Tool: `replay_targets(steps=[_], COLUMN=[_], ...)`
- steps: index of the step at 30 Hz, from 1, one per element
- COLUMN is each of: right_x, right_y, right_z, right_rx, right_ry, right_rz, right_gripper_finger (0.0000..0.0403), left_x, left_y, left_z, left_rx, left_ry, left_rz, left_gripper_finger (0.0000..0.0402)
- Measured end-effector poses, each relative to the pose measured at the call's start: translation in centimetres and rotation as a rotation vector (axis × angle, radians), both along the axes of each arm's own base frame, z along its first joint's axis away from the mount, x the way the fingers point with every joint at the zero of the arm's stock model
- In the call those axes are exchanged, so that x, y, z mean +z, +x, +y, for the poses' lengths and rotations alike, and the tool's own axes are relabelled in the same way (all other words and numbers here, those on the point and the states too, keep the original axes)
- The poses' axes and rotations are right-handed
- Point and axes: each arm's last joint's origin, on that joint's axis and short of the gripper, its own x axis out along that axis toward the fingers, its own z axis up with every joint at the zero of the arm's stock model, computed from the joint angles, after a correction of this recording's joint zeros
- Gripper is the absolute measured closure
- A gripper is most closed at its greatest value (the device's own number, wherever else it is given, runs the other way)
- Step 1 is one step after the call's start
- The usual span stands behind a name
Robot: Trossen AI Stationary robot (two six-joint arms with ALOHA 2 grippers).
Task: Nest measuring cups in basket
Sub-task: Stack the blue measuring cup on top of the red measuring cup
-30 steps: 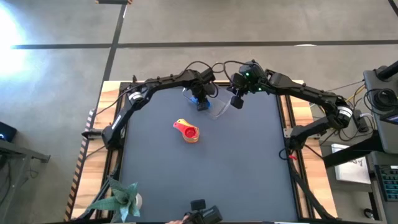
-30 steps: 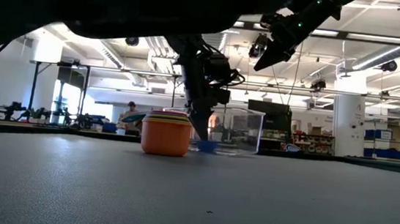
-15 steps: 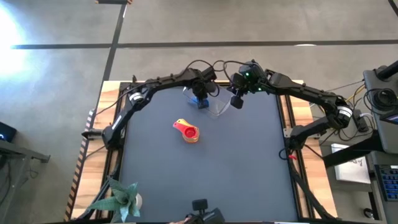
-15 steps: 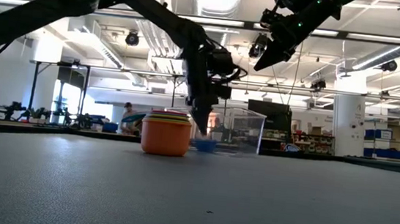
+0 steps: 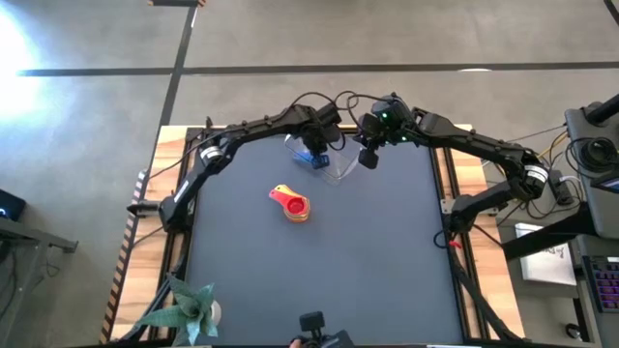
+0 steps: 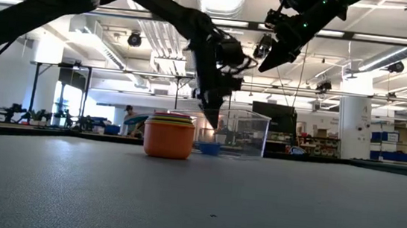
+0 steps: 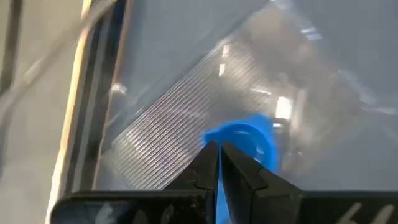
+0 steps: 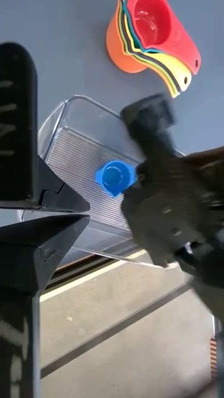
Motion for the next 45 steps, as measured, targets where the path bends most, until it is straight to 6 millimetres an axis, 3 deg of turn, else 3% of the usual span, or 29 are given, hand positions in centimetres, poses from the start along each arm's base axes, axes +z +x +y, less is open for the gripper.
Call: replay_targets(steps=[5, 11, 15, 25, 33, 45], right_x=[0.0, 0.0, 0.0, 0.0, 0.0, 0.0], right_y=[0.0, 0.0, 0.0, 0.0, 0.0, 0.0], right_z=[0.0, 0.0, 0.0, 0.0, 0.0, 0.0], right_rx=[0.000, 0.007, 0.008, 0.008, 0.008, 0.012], right_ry=[0.002, -0.004, -0.006, -0.007, -0.007, -0.010], right_rz=[0.002, 0.006, 0.006, 0.003, 0.003, 0.004], right_gripper_finger=[0.0394, 0.0394, 0.0394, 0.0394, 0.0394, 0.0394], left_x=[-2.1, -3.1, -3.5, -0.7, 1.5, -2.7], left_y=[-0.4, -0.4, -0.3, 0.4, 0.7, 1.0], left_z=[0.3, 0.1, -0.1, 0.7, 0.8, 1.0], left_rx=[0.196, 0.226, 0.207, 0.301, 0.339, 0.387], left_ry=[0.079, 0.032, -0.016, 0.019, 0.005, -0.075], left_rz=[0.035, 0.001, -0.013, -0.103, -0.163, -0.057], left_gripper_finger=[0.0401, 0.0396, 0.0369, 0.0282, 0.0248, 0.0217])
